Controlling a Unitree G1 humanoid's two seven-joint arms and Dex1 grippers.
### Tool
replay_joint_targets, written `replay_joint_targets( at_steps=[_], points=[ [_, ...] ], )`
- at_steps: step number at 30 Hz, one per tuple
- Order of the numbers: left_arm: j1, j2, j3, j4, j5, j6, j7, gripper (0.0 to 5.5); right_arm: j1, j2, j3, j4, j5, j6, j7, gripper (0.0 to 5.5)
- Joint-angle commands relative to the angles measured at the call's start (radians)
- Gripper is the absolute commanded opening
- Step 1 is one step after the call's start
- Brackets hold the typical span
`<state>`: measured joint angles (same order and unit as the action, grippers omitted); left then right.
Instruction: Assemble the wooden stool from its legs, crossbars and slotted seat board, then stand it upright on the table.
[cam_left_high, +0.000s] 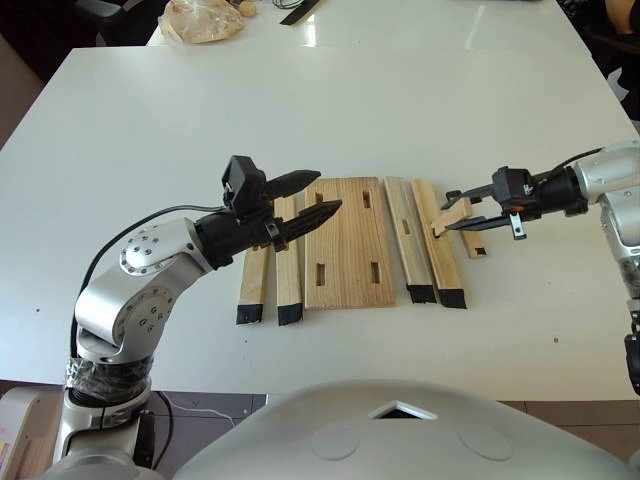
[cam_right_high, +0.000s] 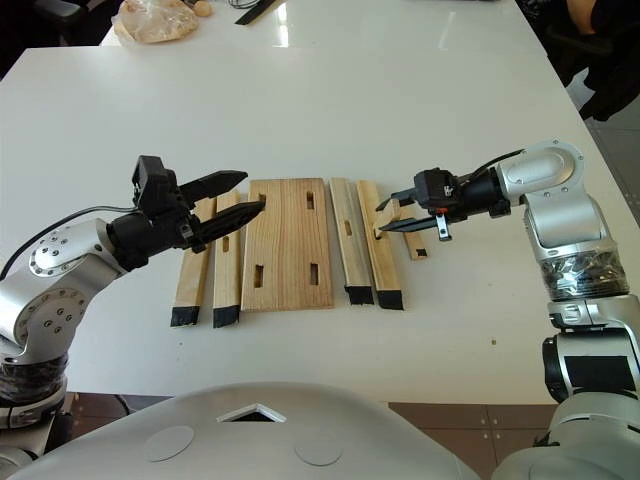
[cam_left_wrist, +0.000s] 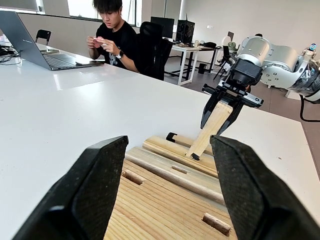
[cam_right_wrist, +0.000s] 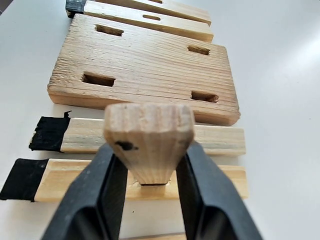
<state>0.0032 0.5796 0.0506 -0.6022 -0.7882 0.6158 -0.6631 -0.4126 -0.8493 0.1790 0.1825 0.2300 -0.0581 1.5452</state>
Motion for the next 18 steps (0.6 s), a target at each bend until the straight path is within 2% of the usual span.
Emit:
replay_joint_targets(
  at_steps=[1,5,11,18],
  points=[
    [0.009,0.001,-0.007,-0.014,0.009,-0.004,-0.003,3.04,0.017,-0.003,0.026,0.038,-0.029,-0.022,0.015,1.3],
    [0.012,0.003,-0.008,-0.019,0.004,0.0,-0.005,3.04,-0.002,-0.011,0.076,0.038,-0.036,0.062,0.049,1.3],
    [-0.012,0.009,-0.019,-0.016,-0.008,0.017,-0.013,3.04,-0.125,0.046,0.17,0.217,-0.134,0.06,0.036,1.3],
    [-0.019,0.025,-0.02,-0.016,-0.027,0.043,-0.036,3.04,-0.167,0.117,0.189,0.434,-0.147,0.045,0.009,1.3]
  ],
)
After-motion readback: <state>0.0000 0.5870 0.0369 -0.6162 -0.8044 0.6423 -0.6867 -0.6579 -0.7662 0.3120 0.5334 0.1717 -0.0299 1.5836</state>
